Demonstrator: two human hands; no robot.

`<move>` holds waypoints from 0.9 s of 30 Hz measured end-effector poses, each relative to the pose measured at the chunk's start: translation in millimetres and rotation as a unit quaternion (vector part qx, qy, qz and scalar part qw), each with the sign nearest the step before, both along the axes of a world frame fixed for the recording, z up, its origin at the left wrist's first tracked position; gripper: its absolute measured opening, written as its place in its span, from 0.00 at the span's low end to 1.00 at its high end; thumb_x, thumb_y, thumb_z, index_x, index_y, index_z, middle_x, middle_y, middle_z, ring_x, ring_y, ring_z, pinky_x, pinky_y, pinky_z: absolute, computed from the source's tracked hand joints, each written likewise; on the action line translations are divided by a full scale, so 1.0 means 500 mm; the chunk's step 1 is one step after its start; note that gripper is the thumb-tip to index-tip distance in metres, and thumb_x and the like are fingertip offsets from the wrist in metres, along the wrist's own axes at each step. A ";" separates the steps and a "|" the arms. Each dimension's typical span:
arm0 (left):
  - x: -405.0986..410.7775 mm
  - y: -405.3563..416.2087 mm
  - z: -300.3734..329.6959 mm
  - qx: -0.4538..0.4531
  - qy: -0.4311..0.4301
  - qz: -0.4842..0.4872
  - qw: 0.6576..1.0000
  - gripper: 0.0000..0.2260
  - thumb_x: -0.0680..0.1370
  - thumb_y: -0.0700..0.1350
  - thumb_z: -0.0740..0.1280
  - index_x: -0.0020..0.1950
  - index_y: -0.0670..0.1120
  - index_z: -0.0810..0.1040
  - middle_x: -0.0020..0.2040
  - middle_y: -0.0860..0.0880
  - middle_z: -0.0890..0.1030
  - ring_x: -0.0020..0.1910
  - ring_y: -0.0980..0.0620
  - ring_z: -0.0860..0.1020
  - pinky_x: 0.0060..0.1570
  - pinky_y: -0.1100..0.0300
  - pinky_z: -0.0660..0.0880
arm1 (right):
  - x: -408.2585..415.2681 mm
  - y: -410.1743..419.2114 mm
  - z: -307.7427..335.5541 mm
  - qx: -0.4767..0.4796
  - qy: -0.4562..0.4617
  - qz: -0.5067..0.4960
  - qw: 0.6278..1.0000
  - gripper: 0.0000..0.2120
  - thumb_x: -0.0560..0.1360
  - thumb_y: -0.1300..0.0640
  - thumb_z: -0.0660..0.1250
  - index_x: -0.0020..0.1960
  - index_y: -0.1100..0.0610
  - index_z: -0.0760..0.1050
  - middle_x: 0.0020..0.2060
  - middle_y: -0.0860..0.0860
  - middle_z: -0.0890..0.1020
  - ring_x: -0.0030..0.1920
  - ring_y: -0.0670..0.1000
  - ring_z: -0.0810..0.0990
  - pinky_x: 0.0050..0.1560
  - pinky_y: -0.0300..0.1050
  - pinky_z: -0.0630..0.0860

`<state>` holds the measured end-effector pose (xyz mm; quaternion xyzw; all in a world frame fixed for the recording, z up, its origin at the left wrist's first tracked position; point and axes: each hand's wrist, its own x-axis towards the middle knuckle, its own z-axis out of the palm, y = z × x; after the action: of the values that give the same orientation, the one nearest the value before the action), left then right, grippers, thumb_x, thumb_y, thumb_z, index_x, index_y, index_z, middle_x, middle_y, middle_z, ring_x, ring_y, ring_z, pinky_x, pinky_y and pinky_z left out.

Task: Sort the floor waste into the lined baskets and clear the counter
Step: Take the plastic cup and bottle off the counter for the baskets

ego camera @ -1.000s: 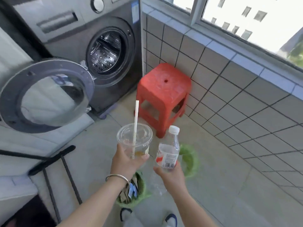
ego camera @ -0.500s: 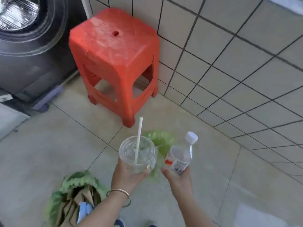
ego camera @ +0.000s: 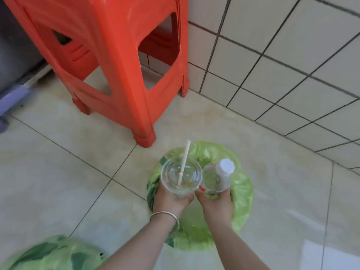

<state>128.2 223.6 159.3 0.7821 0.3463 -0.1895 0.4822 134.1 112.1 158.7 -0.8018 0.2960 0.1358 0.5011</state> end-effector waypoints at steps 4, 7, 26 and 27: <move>0.018 -0.013 -0.044 0.000 0.041 0.022 0.999 0.26 0.65 0.50 0.74 0.62 0.50 0.74 0.58 0.49 0.80 0.57 0.46 0.78 0.54 0.60 0.73 | -0.004 0.019 -0.061 0.001 0.032 -0.034 0.999 0.34 0.64 0.57 0.76 0.67 0.54 0.66 0.60 0.53 0.79 0.61 0.56 0.76 0.58 0.46 0.72; 0.027 -0.017 -0.062 -0.027 0.034 0.043 0.998 0.27 0.65 0.47 0.76 0.63 0.48 0.73 0.60 0.47 0.78 0.60 0.46 0.76 0.60 0.56 0.72 | -0.004 0.032 -0.094 0.015 0.043 -0.061 0.997 0.37 0.63 0.59 0.76 0.69 0.56 0.65 0.63 0.54 0.77 0.64 0.56 0.74 0.65 0.49 0.70; -0.064 -0.020 0.193 -0.097 0.138 0.127 0.978 0.19 0.75 0.39 0.62 0.66 0.47 0.72 0.63 0.46 0.77 0.62 0.47 0.74 0.57 0.64 0.68 | -0.052 0.054 0.137 0.055 0.236 -0.074 0.967 0.22 0.71 0.64 0.61 0.65 0.60 0.69 0.45 0.56 0.76 0.46 0.58 0.75 0.54 0.52 0.76; -0.071 -0.014 0.233 -0.099 0.125 0.141 0.977 0.18 0.75 0.40 0.62 0.64 0.48 0.74 0.61 0.46 0.78 0.59 0.46 0.76 0.55 0.63 0.69 | -0.060 0.062 0.184 0.057 0.227 -0.053 0.971 0.22 0.71 0.64 0.61 0.66 0.60 0.69 0.44 0.56 0.77 0.45 0.57 0.75 0.53 0.52 0.75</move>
<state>92.8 216.7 275.7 0.6436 0.4903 -0.2490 0.5323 104.1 143.0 250.6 -0.7033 0.4359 0.3039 0.4723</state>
